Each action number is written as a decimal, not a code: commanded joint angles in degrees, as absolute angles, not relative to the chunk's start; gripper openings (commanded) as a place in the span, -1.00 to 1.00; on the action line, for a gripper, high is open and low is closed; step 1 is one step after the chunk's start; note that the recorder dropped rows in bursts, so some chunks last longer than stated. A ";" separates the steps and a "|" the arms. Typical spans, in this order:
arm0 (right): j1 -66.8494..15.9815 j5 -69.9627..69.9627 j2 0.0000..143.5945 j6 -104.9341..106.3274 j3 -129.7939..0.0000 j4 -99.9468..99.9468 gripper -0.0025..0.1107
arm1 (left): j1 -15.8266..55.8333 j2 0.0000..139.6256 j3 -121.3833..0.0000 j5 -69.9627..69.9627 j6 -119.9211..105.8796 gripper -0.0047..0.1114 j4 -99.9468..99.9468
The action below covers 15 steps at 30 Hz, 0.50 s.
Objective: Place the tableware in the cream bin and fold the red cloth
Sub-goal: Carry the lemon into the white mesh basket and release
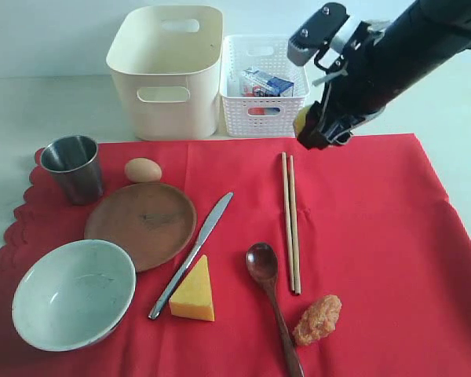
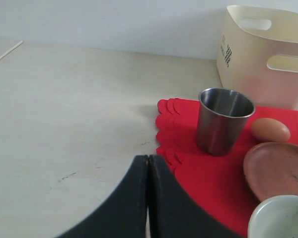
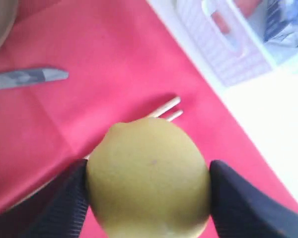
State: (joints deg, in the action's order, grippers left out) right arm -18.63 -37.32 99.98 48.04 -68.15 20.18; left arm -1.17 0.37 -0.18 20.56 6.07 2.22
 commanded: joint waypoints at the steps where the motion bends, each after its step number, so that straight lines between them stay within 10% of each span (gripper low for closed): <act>1: -18.68 -34.85 102.53 44.29 -73.99 21.00 -0.96 | -1.16 0.00 0.00 20.19 6.22 -0.92 2.39; 15: -18.68 -34.01 117.12 41.74 -93.34 21.00 -0.96 | -1.16 0.00 0.00 20.19 6.22 -0.92 2.39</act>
